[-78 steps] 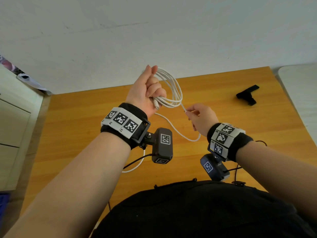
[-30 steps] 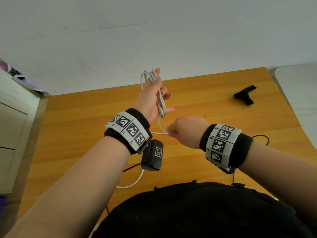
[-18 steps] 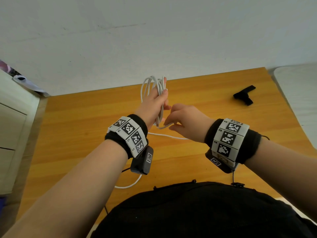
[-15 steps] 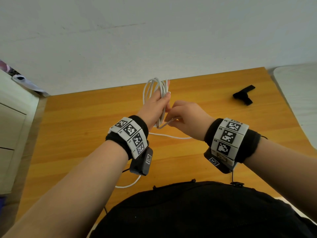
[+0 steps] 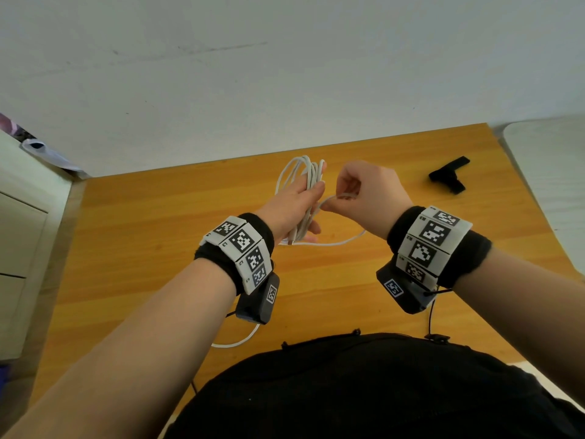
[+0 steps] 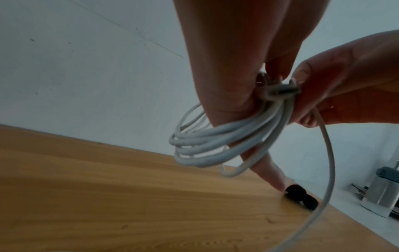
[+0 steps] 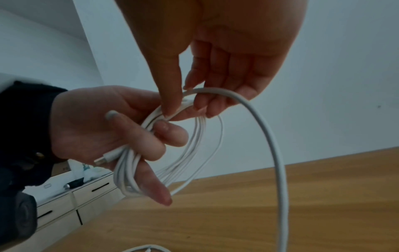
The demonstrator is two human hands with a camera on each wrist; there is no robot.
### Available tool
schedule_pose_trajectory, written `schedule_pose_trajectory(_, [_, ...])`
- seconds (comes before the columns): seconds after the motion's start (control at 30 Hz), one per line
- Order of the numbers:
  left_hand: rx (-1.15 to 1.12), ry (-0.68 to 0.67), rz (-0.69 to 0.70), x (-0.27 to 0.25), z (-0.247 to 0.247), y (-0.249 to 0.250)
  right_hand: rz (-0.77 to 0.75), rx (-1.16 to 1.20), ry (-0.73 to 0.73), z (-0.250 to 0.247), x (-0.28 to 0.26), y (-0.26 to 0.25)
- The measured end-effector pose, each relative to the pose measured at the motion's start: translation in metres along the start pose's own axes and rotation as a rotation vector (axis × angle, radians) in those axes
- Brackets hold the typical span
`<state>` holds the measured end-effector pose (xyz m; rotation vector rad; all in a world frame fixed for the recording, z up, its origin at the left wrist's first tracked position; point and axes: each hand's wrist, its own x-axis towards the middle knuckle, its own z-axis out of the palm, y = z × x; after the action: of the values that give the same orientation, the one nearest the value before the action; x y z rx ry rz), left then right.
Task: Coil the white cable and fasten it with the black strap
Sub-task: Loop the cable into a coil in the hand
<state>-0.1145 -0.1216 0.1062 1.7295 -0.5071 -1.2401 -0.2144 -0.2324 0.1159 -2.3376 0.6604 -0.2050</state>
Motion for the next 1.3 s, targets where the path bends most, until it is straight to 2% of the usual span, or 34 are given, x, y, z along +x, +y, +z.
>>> schedule_pose_trajectory(0.1, [-0.102,-0.025,-0.015,0.003,-0.005,-0.002,0.047,0.014,0.013,-0.001,0.002,0.006])
schedule_pose_trajectory(0.2, [-0.276,-0.036,-0.043,0.002,-0.01,-0.001,0.115,0.003,-0.046,-0.002,0.005,0.014])
schedule_pose_trajectory(0.3, [-0.385,-0.026,-0.067,0.0,-0.015,0.0,0.204,0.155,-0.091,-0.003,0.006,0.02])
schedule_pose_trajectory(0.4, [-0.408,-0.026,-0.069,0.0,-0.017,0.0,0.244,0.278,-0.032,-0.004,0.007,0.025])
schedule_pose_trajectory(0.63, [-0.213,-0.107,-0.063,-0.004,-0.013,0.0,0.182,0.287,0.127,-0.005,0.016,0.024])
schedule_pose_trajectory(0.9, [-0.352,-0.182,-0.116,-0.008,-0.012,0.01,0.202,0.334,0.03,-0.004,0.025,0.03])
schedule_pose_trajectory(1.03, [-0.458,-0.168,-0.123,-0.008,-0.013,0.012,0.255,0.488,0.001,-0.004,0.024,0.033])
schedule_pose_trajectory(1.17, [-0.459,-0.193,-0.105,-0.009,-0.017,0.012,0.294,0.606,0.002,-0.005,0.023,0.038])
schedule_pose_trajectory(1.3, [-0.534,-0.236,-0.096,-0.008,-0.018,0.011,0.3,0.538,-0.013,-0.006,0.023,0.043])
